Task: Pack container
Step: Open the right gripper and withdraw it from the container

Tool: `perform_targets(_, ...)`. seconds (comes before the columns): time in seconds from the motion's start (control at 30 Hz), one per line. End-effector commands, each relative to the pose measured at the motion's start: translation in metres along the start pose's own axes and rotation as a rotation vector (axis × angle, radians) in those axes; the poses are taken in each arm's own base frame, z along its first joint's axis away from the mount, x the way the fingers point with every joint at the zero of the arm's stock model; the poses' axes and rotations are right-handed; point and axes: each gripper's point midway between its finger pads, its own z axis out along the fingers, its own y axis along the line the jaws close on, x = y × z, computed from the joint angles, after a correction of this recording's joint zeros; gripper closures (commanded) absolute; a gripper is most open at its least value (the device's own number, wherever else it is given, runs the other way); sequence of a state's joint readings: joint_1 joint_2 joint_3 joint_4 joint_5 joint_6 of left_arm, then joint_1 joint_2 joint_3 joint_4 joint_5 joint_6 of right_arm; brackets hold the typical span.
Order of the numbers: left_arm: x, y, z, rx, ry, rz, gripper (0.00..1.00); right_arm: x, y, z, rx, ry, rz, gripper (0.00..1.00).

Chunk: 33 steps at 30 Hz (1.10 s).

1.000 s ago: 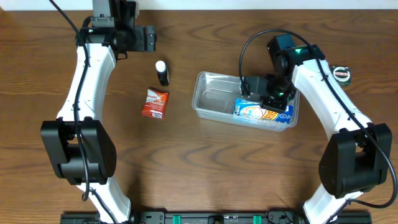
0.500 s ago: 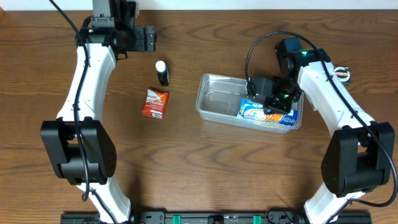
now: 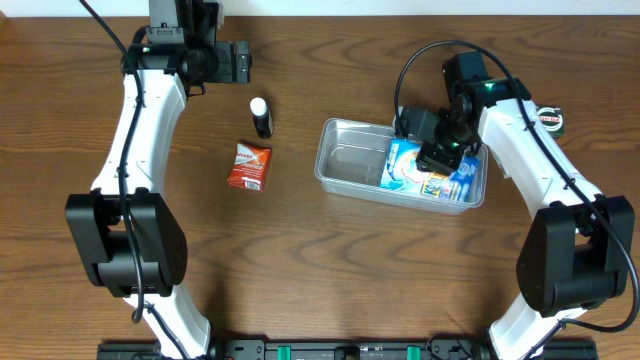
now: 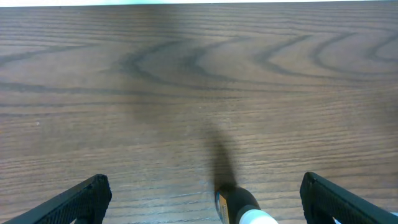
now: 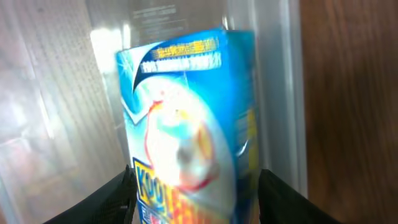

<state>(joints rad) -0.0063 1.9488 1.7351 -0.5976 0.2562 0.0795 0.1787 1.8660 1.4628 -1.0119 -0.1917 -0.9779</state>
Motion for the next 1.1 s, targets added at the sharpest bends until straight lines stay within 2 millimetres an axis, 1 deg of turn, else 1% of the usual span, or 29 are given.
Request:
perform_targets(0.0, 0.007, 0.004, 0.005, 0.000, 0.019, -0.004, 0.02, 0.004, -0.010, 0.002, 0.045, 0.024, 0.066, 0.39)
perform_targets(0.07, 0.007, 0.004, 0.005, 0.001, 0.019, -0.004, 0.02, 0.003, -0.015, 0.001, 0.071, 0.019, 0.087, 0.39)
perform_targets(0.17, 0.007, 0.004, 0.005, 0.000, 0.019, -0.004, 0.02, -0.010, -0.010, -0.004, 0.051, -0.035, 0.096, 0.41)
perform_targets(0.27, 0.007, 0.004, 0.005, 0.000, 0.019, -0.004, 0.02, -0.034, 0.003, -0.010, -0.002, -0.127, 0.115, 0.48)
perform_targets(0.33, 0.007, 0.004, 0.005, 0.001, 0.019, -0.004, 0.02, -0.047, 0.013, -0.012, -0.038, -0.174, 0.122, 0.55)
perform_targets(0.4, 0.007, 0.004, 0.005, 0.000, 0.019, -0.004, 0.02, -0.062, 0.022, -0.013, -0.077, -0.223, 0.149, 0.59)
perform_targets(0.5, 0.007, 0.004, 0.005, 0.000, 0.019, -0.004, 0.02, -0.081, 0.030, -0.013, -0.107, -0.272, 0.173, 0.64)
perform_targets(0.57, 0.007, 0.004, 0.005, 0.001, 0.019, -0.004, 0.02, -0.088, 0.031, -0.012, -0.092, -0.276, 0.185, 0.68)
perform_targets(0.63, 0.007, 0.004, 0.005, 0.001, 0.019, -0.004, 0.02, -0.092, 0.028, -0.012, -0.074, -0.278, 0.234, 0.77)
perform_targets(0.7, 0.007, 0.004, 0.005, 0.001, 0.019, -0.004, 0.02, -0.096, 0.024, -0.014, -0.071, -0.295, 0.312, 0.88)
perform_targets(0.77, 0.007, 0.004, 0.005, 0.000, 0.019, -0.004, 0.02, -0.096, 0.016, -0.021, -0.063, -0.318, 0.420, 0.99)
perform_targets(0.9, 0.007, 0.004, 0.005, 0.000, 0.019, -0.004, 0.02, -0.087, 0.001, -0.045, -0.040, -0.361, 0.598, 0.99)
perform_targets(0.97, 0.007, 0.004, 0.005, 0.000, 0.019, -0.004, 0.02, -0.076, -0.007, -0.063, -0.017, -0.383, 0.676, 0.99)
perform_targets(1.03, 0.007, 0.004, 0.005, 0.001, 0.019, -0.004, 0.02, -0.055, -0.016, -0.081, 0.040, -0.376, 0.765, 0.99)
perform_targets(1.07, 0.007, 0.004, 0.005, 0.001, 0.019, -0.004, 0.02, -0.047, -0.018, -0.088, 0.064, -0.367, 0.798, 0.99)
